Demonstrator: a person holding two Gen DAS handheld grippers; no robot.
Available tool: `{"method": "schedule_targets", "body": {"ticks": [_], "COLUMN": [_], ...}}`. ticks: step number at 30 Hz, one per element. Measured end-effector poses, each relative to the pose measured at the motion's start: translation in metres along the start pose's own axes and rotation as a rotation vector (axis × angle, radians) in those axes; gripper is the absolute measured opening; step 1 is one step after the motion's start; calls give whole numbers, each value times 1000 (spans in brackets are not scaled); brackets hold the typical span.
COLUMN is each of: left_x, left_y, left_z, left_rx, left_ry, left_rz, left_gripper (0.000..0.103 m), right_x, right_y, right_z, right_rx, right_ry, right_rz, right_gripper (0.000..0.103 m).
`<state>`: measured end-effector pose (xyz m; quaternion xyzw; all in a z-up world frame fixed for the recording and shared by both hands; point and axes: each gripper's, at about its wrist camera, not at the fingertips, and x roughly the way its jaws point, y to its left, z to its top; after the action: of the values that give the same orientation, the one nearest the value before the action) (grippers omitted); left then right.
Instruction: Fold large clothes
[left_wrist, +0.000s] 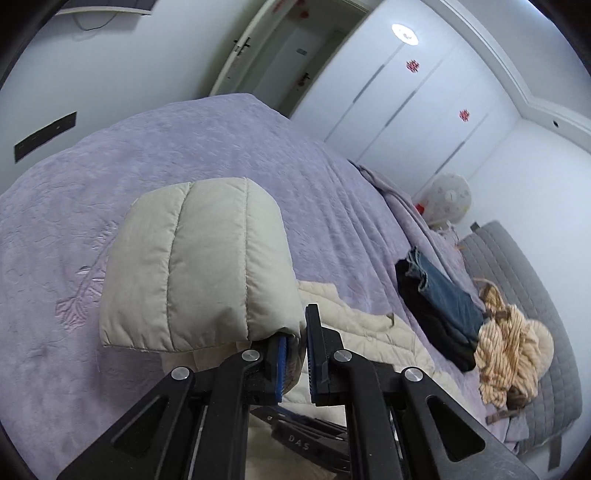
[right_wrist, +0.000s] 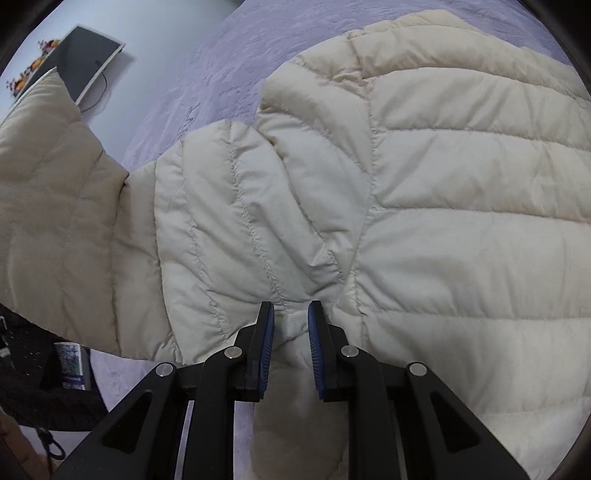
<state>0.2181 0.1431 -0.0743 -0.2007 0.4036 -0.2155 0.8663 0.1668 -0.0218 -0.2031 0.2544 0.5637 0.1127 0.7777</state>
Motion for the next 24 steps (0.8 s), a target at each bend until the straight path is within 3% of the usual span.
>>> {"method": "schedule_targets", "body": {"ticks": [4, 9, 16, 24], "left_x": [39, 91, 163, 165], "left_y": [-44, -95, -136, -155], "left_z": [-16, -61, -129, -157], "left_rx": [120, 255, 459, 586], "left_ry": [105, 266, 469, 469], "left_rz": [-9, 65, 197, 279], "left_gripper": [10, 10, 11, 11], "right_x": [-60, -120, -152, -155], "right_y": [-45, -118, -182, -190], "right_z": [-6, -24, -48, -53], "right_rx": [73, 197, 296, 301], "right_ry": [-95, -167, -184, -189], "right_rz": [-32, -137, -192, -165], "right_gripper": [21, 21, 21, 21]}}
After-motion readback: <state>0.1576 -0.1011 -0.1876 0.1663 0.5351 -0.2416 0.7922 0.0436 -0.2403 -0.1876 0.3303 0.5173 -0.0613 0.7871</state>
